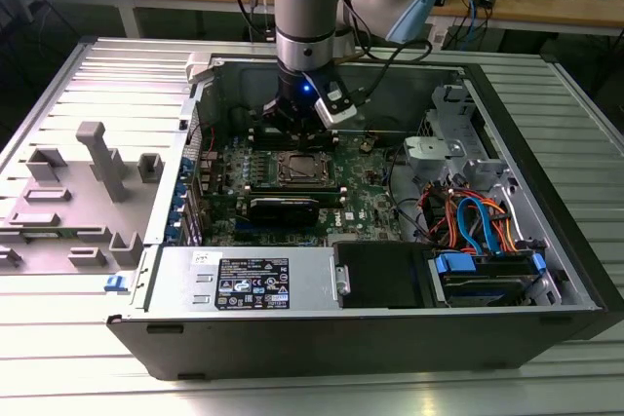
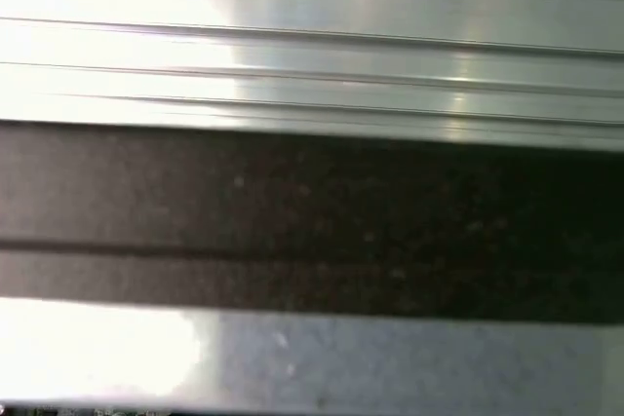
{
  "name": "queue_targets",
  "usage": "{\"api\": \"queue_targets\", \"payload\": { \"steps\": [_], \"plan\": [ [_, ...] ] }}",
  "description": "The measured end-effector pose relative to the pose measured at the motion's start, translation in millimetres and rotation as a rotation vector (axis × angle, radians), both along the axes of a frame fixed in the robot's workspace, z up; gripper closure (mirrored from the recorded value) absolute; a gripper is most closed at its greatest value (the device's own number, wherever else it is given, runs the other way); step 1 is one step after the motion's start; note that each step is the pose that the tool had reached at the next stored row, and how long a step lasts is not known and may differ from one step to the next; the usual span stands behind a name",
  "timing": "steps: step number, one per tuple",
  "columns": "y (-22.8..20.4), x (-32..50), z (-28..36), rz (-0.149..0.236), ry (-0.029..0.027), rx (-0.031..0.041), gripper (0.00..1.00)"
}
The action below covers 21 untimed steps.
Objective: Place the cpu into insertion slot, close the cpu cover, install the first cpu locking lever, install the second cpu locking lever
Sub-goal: 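Install the first cpu locking lever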
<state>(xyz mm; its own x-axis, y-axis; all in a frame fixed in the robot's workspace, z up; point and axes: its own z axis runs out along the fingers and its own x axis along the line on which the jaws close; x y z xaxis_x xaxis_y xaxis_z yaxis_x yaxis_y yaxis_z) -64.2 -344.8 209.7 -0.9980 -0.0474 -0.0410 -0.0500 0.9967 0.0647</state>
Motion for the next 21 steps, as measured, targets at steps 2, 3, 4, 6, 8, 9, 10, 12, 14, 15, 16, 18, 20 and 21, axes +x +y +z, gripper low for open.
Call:
{"api": "queue_targets", "payload": {
  "steps": [2,3,4,6,8,9,10,12,14,15,16,18,20,21],
  "plan": [
    [0.6,2.0,0.0,0.004,0.0000,-0.0001,0.89],
    [0.7,2.6,0.0,0.006,0.0000,-0.0001,0.89],
    [0.9,3.2,0.0,0.008,-0.0001,-0.0001,0.89],
    [1.3,4.2,0.0,0.013,-0.0001,-0.0002,0.89],
    [1.9,6.2,0.0,0.017,0.0000,-0.0007,0.89],
    [2.2,7.8,0.0,0.017,0.0001,-0.0013,0.89],
    [2.4,9.6,0.0,0.017,0.0003,-0.0017,0.89],
    [2.7,12.7,0.0,0.018,0.0006,-0.0025,0.89],
    [3.4,14.3,0.0,0.017,0.0007,-0.0073,0.89],
    [3.9,14.7,-0.1,0.017,0.0007,-0.0120,0.89],
    [4.2,14.9,-0.1,0.017,0.0007,-0.0158,0.89],
    [4.9,15.1,-0.1,0.018,0.0009,-0.0195,0.89],
    [5.3,15.1,-0.1,0.018,0.0009,-0.0196,0.89],
    [5.5,15.1,-0.1,0.018,0.0009,-0.0190,0.89]
  ]
}}
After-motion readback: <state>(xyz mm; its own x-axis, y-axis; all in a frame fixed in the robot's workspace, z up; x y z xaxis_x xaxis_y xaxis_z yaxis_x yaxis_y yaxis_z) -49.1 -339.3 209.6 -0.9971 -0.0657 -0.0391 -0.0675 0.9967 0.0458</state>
